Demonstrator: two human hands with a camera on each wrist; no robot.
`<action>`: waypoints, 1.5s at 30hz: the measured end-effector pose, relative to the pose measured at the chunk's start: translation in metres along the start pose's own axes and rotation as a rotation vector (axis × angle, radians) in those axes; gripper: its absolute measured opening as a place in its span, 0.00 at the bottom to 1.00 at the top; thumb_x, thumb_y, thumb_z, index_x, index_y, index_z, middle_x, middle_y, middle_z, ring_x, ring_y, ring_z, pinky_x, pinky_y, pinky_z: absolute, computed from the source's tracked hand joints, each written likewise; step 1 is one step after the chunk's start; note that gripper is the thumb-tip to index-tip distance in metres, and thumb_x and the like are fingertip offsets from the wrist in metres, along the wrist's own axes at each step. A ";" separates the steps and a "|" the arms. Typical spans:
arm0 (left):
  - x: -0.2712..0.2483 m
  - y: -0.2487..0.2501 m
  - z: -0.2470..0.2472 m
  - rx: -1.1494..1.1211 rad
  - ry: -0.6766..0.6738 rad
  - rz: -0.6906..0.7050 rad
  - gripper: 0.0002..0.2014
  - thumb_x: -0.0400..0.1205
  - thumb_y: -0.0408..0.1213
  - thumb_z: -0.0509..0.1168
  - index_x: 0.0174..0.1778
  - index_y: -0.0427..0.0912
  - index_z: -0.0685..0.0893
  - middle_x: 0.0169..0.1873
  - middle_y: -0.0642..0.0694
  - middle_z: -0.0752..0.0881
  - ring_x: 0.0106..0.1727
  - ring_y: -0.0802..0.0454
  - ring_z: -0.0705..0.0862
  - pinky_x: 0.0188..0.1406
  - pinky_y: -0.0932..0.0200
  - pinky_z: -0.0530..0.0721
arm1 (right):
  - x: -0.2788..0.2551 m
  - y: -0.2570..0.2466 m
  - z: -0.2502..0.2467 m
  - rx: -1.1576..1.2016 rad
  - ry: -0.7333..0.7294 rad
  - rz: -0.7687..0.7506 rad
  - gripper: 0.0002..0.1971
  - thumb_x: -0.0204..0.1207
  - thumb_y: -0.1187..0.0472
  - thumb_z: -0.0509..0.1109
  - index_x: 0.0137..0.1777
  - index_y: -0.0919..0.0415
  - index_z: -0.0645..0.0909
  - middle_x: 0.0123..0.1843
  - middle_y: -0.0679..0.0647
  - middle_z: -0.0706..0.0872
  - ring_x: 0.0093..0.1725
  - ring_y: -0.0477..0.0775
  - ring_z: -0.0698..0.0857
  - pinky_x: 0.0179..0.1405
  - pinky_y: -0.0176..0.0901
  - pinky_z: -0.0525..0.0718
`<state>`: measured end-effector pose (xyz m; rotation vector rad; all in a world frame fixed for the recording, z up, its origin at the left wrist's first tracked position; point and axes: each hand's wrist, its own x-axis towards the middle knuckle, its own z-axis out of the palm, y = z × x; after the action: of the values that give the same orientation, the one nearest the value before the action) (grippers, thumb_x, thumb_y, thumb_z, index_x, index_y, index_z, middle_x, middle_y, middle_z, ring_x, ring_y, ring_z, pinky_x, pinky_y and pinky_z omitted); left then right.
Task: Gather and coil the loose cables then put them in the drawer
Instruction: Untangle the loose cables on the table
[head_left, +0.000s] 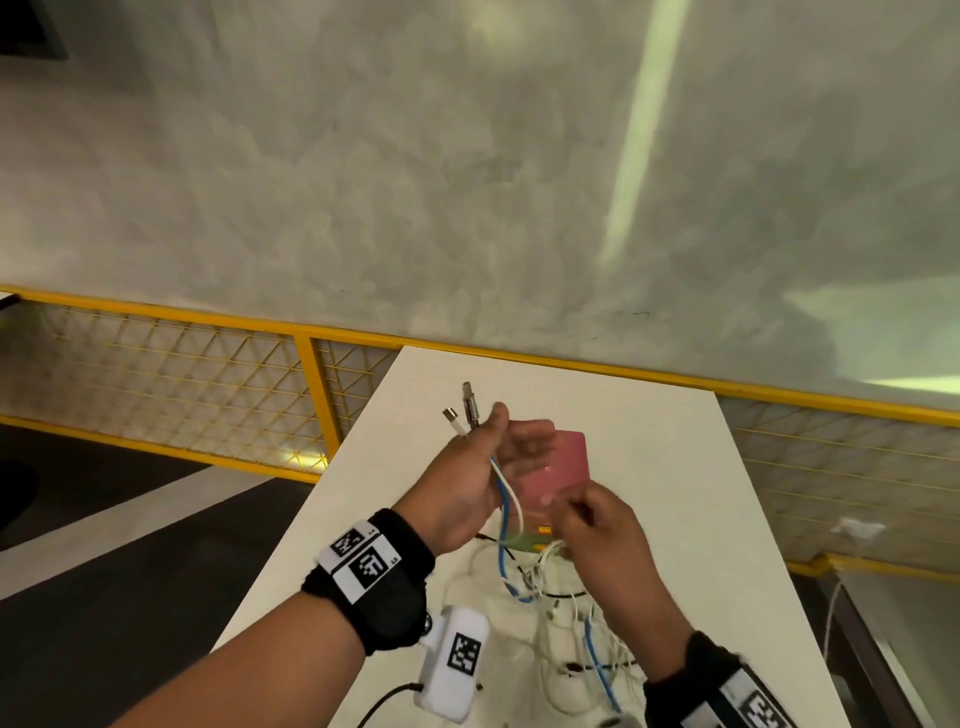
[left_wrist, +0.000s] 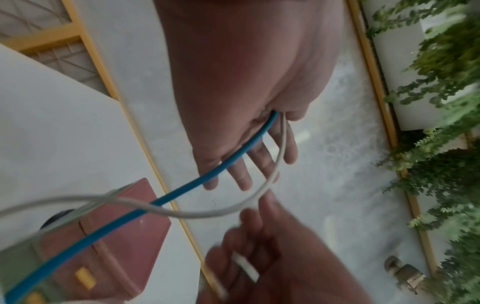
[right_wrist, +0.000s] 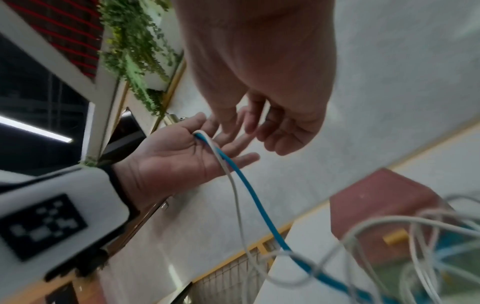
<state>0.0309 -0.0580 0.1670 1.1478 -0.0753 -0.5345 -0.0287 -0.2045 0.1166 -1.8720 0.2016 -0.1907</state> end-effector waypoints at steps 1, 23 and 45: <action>0.000 0.001 -0.002 -0.001 0.014 0.021 0.29 0.89 0.54 0.46 0.62 0.38 0.86 0.58 0.40 0.90 0.57 0.49 0.89 0.52 0.59 0.83 | -0.003 0.003 0.001 0.096 -0.045 0.182 0.15 0.80 0.49 0.68 0.34 0.56 0.83 0.32 0.51 0.87 0.33 0.52 0.84 0.32 0.44 0.80; -0.110 0.018 -0.015 0.217 -0.174 -0.189 0.28 0.85 0.55 0.60 0.23 0.40 0.73 0.20 0.45 0.60 0.19 0.52 0.59 0.25 0.57 0.70 | 0.046 0.017 0.048 0.989 -0.090 0.839 0.12 0.80 0.61 0.65 0.34 0.60 0.75 0.25 0.55 0.75 0.27 0.53 0.74 0.31 0.43 0.80; -0.027 0.015 0.008 1.085 0.176 0.230 0.19 0.84 0.46 0.66 0.27 0.44 0.83 0.22 0.53 0.84 0.28 0.62 0.83 0.32 0.62 0.78 | 0.057 0.008 0.018 1.103 -0.207 0.708 0.19 0.87 0.54 0.55 0.57 0.68 0.81 0.53 0.65 0.91 0.46 0.62 0.93 0.45 0.57 0.91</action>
<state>0.0104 -0.0482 0.1896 2.2028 -0.3718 -0.1515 0.0305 -0.2033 0.1048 -0.6448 0.4829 0.3318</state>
